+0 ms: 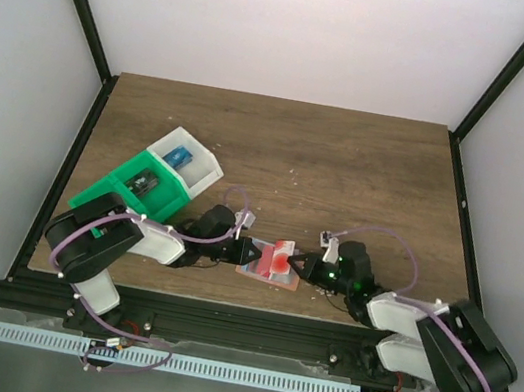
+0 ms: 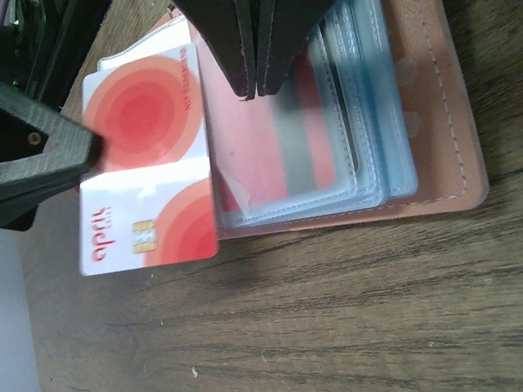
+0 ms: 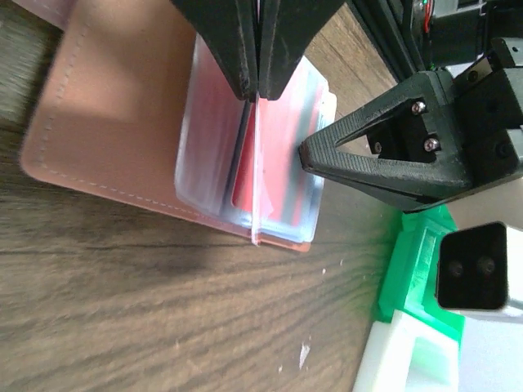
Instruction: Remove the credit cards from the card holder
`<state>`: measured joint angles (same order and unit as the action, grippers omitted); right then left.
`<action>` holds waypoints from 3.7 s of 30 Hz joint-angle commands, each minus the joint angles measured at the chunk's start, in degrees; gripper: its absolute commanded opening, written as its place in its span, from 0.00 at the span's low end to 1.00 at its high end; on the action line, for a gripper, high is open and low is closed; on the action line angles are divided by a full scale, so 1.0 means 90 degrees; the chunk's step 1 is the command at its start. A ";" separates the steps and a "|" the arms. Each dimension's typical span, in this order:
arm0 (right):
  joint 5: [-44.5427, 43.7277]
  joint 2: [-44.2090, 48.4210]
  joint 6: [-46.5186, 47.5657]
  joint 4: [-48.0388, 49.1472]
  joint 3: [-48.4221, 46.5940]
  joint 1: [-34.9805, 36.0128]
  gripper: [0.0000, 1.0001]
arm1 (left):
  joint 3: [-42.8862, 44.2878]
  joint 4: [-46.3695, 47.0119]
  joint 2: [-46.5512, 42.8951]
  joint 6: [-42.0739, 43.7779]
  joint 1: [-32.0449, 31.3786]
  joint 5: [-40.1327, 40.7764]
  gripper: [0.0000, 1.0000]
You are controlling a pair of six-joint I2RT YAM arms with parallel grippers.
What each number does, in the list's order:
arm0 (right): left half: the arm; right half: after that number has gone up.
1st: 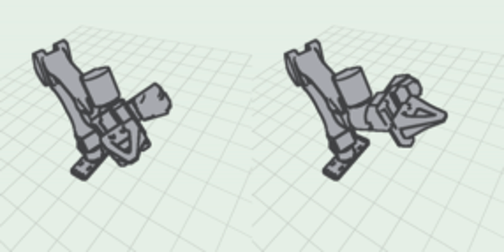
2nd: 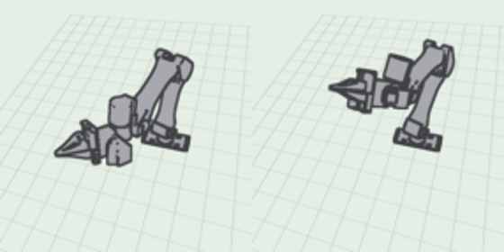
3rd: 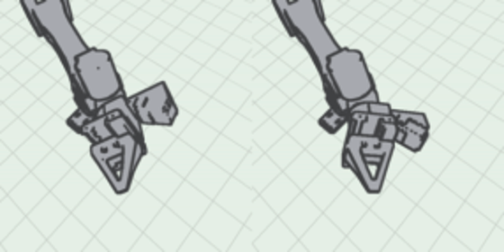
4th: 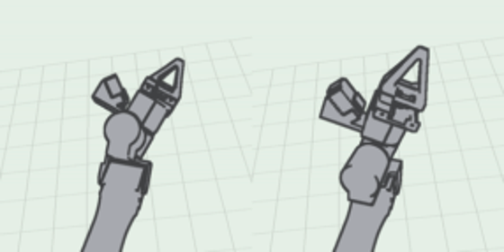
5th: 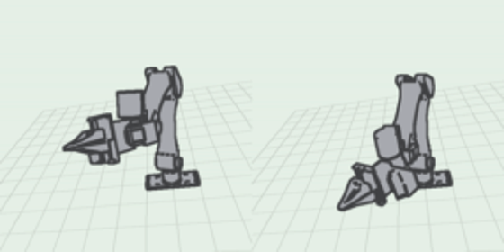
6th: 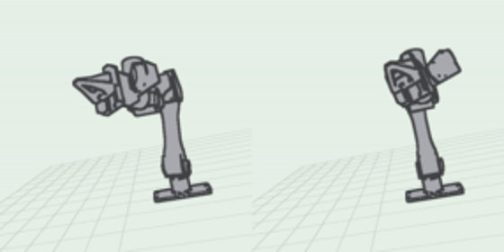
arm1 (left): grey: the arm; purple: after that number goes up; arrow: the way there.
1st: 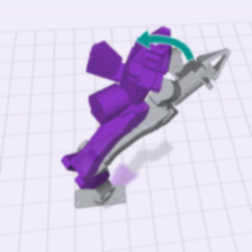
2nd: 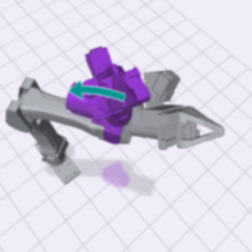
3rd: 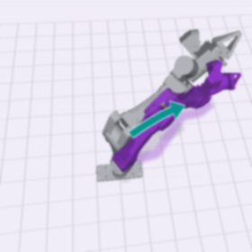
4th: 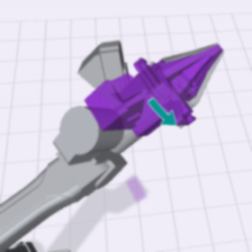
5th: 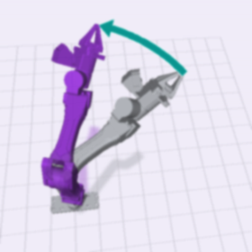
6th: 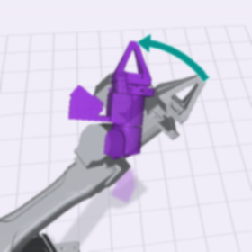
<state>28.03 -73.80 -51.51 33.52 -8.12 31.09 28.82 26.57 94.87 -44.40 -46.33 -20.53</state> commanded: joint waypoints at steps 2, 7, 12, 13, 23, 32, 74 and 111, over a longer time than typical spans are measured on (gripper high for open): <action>-0.0848 0.1213 0.0655 -0.1942 -0.0111 -0.0066 0.00 | -0.0046 -0.0774 -0.0149 0.0097 0.0005 0.0178 0.00; -0.1137 0.2121 0.1034 -0.2991 -0.0394 -0.0066 0.00 | 0.0027 -0.0968 -0.0771 0.0077 0.0002 0.0048 0.15; -0.0612 0.2727 0.1593 -0.3432 -0.0798 -0.0065 0.00 | 0.0348 -0.1523 -0.1649 0.0324 0.0006 -0.0271 0.38; -0.0392 0.2834 0.1733 -0.3498 -0.0894 -0.0066 0.00 | 0.0425 -0.1655 -0.1814 0.0426 0.0005 -0.0362 0.41; 0.2283 0.3102 0.2572 -0.3790 -0.1484 -0.0066 0.00 | 0.0905 -0.2969 -0.3332 0.1301 0.0109 -0.1624 0.62; 0.3410 0.2912 0.2368 -0.3087 -0.1388 -0.0066 0.01 | 0.1151 -0.3942 -0.3785 0.1910 0.0196 -0.1684 0.60; 0.2296 0.3513 0.1236 -0.2714 -0.1019 -0.0066 1.00 | 0.0349 -0.3278 -0.4193 0.0111 0.0909 0.0267 0.00; 0.2900 0.2458 0.1285 -0.2956 -0.1368 -0.0066 1.00 | 0.0633 -0.5717 -0.5752 -0.1269 0.6123 0.3605 0.00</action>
<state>51.83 -50.74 -39.62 6.44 -18.06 30.76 35.22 -25.43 42.37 -55.75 7.29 13.87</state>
